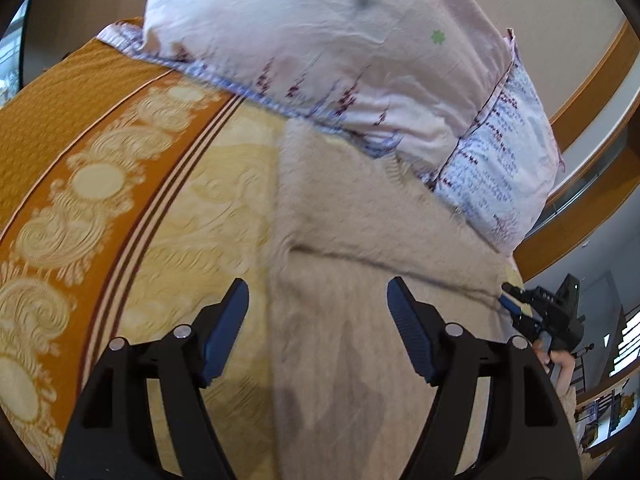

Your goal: Fold small clothes

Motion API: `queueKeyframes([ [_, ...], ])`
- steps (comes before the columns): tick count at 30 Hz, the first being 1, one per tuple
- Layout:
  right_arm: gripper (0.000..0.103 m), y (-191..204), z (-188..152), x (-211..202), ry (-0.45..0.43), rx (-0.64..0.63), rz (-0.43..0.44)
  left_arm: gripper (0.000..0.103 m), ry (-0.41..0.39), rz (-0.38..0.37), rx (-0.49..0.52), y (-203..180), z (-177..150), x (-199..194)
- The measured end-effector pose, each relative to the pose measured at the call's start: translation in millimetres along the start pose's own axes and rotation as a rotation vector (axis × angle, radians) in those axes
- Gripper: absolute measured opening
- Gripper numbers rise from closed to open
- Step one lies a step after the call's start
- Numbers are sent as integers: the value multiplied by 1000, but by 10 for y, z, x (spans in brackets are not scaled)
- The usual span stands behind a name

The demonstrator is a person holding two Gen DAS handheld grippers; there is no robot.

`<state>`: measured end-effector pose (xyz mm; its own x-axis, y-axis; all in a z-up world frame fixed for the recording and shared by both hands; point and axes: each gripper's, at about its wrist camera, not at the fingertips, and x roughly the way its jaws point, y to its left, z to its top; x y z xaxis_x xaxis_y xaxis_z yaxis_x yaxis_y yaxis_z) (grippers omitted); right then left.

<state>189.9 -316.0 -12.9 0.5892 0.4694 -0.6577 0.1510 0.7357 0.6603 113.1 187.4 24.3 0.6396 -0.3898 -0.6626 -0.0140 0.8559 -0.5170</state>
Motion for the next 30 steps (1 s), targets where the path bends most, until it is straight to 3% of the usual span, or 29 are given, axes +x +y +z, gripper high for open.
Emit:
queueKeyframes([
  [3, 24, 16, -12, 49, -9, -10, -10, 71, 9, -1, -5, 58, -71, -17],
  [4, 10, 30, -12, 65, -5, -20, 0, 71, 11, -3, -5, 66, -89, -17],
  [5, 9, 42, -9, 66, -2, -28, 6, 71, 16, -6, -2, 70, -109, -12],
  [11, 7, 146, -11, -288, -186, -98, -29, 71, 31, -17, 15, 40, -185, 24],
  [15, 7, 7, -14, -110, -97, -85, -132, 71, 36, -20, 30, 25, -224, 29],
  [18, 16, -48, -53, -248, -109, -73, -117, 71, 39, -34, 31, 14, -265, -2],
  [20, 40, -91, -89, -462, -152, -91, -102, 71, 44, -50, 34, 11, -304, -31],
  [21, 44, -118, -107, -544, -166, -93, -95, 71, 47, -58, 35, 9, -325, -41],
  [25, 45, -339, -175, -856, -170, -95, -72, 70, 58, -102, 32, -4, -423, -75],
  [30, 45, -715, -325, -1071, -88, -46, -37, 66, 77, -154, 18, -18, -554, -136],
])
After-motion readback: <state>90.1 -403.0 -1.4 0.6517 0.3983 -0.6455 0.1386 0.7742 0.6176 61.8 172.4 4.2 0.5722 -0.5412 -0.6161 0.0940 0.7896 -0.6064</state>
